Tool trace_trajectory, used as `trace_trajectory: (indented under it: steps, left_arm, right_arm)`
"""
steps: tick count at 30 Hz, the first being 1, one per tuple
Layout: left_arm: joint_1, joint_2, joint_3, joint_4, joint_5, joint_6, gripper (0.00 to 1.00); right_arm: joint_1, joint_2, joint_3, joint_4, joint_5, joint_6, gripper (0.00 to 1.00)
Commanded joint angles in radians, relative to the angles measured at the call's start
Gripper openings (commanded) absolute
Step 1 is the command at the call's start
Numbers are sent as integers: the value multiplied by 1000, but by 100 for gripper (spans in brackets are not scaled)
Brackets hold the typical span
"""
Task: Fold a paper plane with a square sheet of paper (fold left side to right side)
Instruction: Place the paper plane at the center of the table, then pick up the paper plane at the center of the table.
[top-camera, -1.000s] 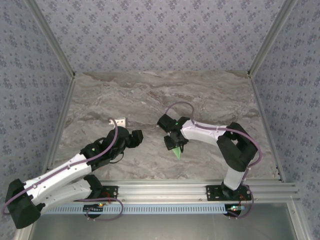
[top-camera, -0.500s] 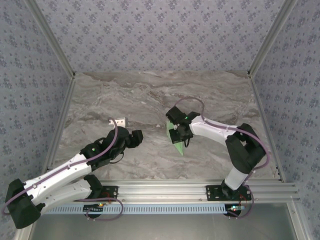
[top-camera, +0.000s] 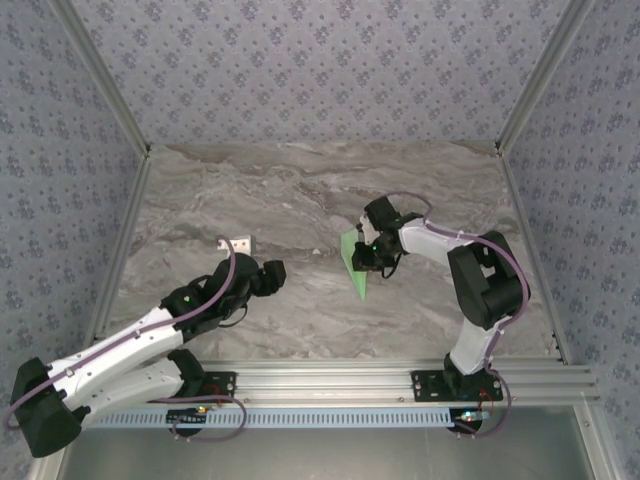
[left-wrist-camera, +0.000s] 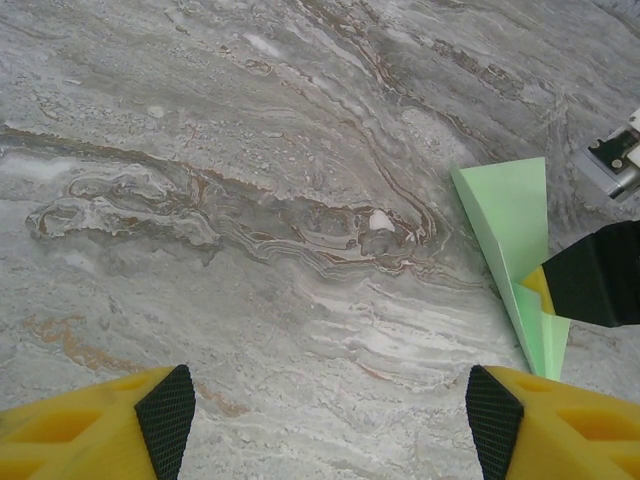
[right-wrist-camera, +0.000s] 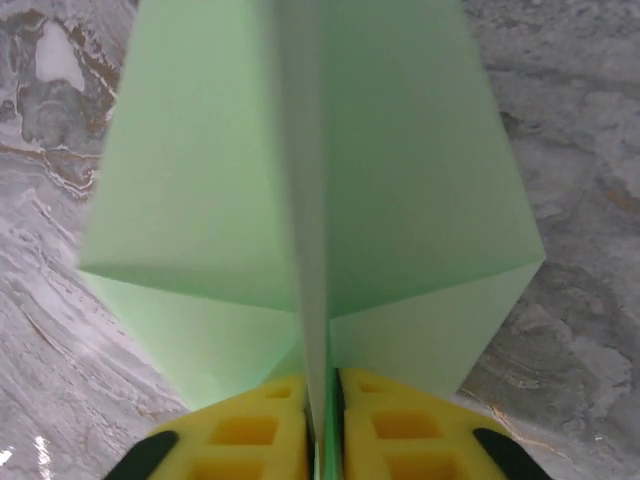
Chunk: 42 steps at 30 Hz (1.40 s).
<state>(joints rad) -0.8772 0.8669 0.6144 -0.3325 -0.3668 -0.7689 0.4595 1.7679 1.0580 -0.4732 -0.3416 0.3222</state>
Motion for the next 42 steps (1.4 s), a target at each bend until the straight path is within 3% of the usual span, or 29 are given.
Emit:
trace_trajectory:
  steps: [1,13,28,37,42]
  left_arm:
    - [8,3,21,-13,-4,-7,75]
    - [8,50,41,2,8,1,75]
    - [9,60,38,9,9,1,75]
    - [7,55,34,3,9,0,75]
    - [9,52,33,0,8,1,75]
  right_arm:
    - [-8,-33,0,15,-43,-24,22]
    - [15,-72,9,-13,-49,-45,45]
    - [147,9,126,-176,196,-94,62]
    - [207,68,203,-244,315,-101,64]
    - [207,68,203,-250,340,-94,60]
